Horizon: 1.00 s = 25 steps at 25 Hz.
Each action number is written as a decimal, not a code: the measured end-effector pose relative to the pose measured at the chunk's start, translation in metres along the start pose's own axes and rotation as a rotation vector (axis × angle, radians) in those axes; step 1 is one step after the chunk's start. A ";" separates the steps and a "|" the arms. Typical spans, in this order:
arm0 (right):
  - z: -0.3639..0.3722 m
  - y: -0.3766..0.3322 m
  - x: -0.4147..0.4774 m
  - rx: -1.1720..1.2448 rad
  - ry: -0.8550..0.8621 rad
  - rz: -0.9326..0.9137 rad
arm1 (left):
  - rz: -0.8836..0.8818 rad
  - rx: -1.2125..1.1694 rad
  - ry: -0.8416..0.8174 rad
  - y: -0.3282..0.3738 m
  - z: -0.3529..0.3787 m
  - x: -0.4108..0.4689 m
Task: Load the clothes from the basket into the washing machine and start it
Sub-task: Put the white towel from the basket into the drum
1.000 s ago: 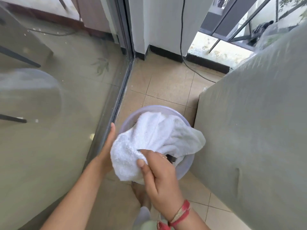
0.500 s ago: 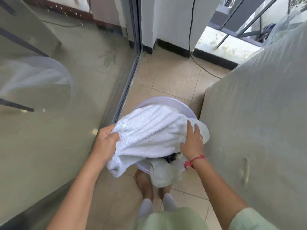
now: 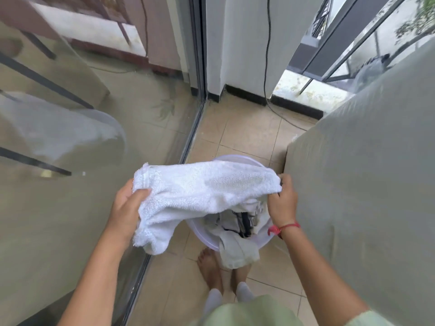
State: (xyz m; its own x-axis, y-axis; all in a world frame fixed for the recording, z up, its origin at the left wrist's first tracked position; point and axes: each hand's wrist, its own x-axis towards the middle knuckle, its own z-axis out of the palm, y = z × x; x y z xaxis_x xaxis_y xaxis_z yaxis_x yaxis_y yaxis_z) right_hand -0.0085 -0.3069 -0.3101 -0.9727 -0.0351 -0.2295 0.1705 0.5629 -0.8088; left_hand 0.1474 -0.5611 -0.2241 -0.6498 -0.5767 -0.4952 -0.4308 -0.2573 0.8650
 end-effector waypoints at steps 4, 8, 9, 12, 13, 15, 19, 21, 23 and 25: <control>-0.059 -0.116 -0.044 0.632 -0.051 0.173 | 0.216 0.149 -0.054 0.082 0.013 -0.043; -0.155 -0.223 -0.071 1.029 -0.231 0.061 | 0.389 0.130 -0.059 0.184 0.026 -0.084; -0.183 -0.247 -0.080 1.050 -0.259 -0.038 | 0.451 0.152 -0.057 0.209 0.029 -0.091; -0.263 -0.304 -0.106 1.069 -0.219 -0.293 | 0.633 0.204 -0.141 0.286 0.045 -0.117; -0.287 -0.317 -0.111 1.095 -0.192 -0.314 | 0.683 0.212 -0.176 0.308 0.054 -0.126; -0.337 -0.327 -0.117 1.115 -0.148 -0.350 | 0.758 0.202 -0.235 0.346 0.079 -0.151; -0.431 -0.314 -0.120 0.981 -0.056 -0.447 | 0.911 0.086 -0.183 0.393 0.139 -0.192; -0.479 -0.292 -0.116 0.741 0.015 -0.488 | 0.956 0.078 -0.141 0.405 0.180 -0.211; -0.519 -0.263 -0.101 0.245 0.102 -0.467 | 0.986 0.046 -0.185 0.414 0.226 -0.232; -0.556 -0.231 -0.095 0.040 0.110 -0.361 | 1.036 0.059 -0.266 0.418 0.279 -0.258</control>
State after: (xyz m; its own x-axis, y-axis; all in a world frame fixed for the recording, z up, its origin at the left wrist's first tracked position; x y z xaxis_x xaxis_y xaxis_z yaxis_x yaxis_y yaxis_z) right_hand -0.0426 0.0252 0.1995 -0.9820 -0.1349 0.1319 -0.1823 0.4974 -0.8482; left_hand -0.0397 -0.3040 0.2427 -0.8290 -0.3031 0.4699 0.3840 0.3022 0.8725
